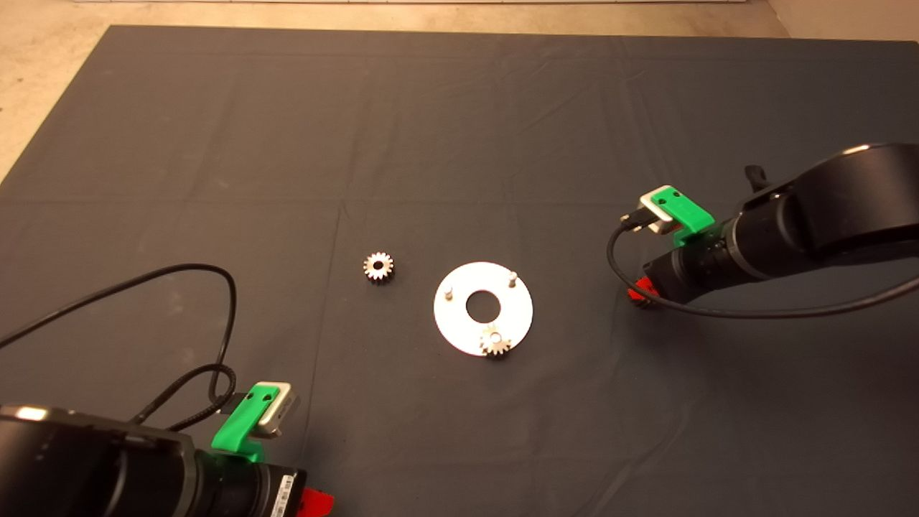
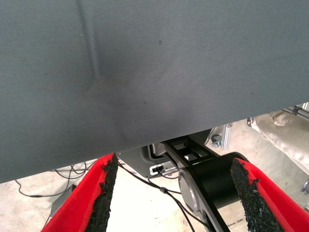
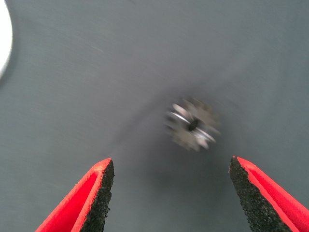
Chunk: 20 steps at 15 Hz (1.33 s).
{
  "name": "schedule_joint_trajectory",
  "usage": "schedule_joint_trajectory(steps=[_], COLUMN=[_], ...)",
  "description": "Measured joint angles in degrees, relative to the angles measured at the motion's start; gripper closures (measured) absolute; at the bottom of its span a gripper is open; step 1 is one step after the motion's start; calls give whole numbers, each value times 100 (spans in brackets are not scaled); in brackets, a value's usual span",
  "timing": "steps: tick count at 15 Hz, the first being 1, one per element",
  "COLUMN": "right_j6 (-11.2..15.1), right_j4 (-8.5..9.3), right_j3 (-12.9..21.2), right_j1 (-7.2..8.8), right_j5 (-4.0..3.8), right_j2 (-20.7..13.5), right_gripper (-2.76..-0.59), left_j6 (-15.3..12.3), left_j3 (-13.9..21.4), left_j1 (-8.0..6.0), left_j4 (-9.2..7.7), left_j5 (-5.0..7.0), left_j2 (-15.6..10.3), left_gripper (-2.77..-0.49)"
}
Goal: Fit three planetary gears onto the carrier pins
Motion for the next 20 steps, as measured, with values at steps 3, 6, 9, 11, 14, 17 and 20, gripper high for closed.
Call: schedule_joint_trajectory(steps=[3, 6, 9, 11, 14, 17, 20], right_j6=[-1, -6, -6, -5, -6, -6, -15], right_j4=[2, 6, 9, 11, 11, 10, 11], right_j3=[41, 87, 74, -25, -243, -634, -717], right_j1=[2, -114, -318, -512, -653, -839, -883], right_j5=[-35, -2, -32, -13, -20, 8, 29], right_j2=[-235, -412, -530, -530, -535, -525, -433], right_gripper=[-176, -176, -176, -176, -176, -176, -176], left_j6=[0, 0, 0, 0, 0, 0, 0], left_j3=[0, 0, 0, 0, 0, 0, 0], left_j1=[0, 0, 0, 0, 0, 0, 0], left_j4=[0, 0, 0, 0, 0, 0, 0], left_j5=[-51, -52, -66, -63, -66, -62, -66], left_j2=[-2, 2, 30, 29, 30, 27, 30], left_gripper=[-163, -163, -163, -163, -163, -163, -163])
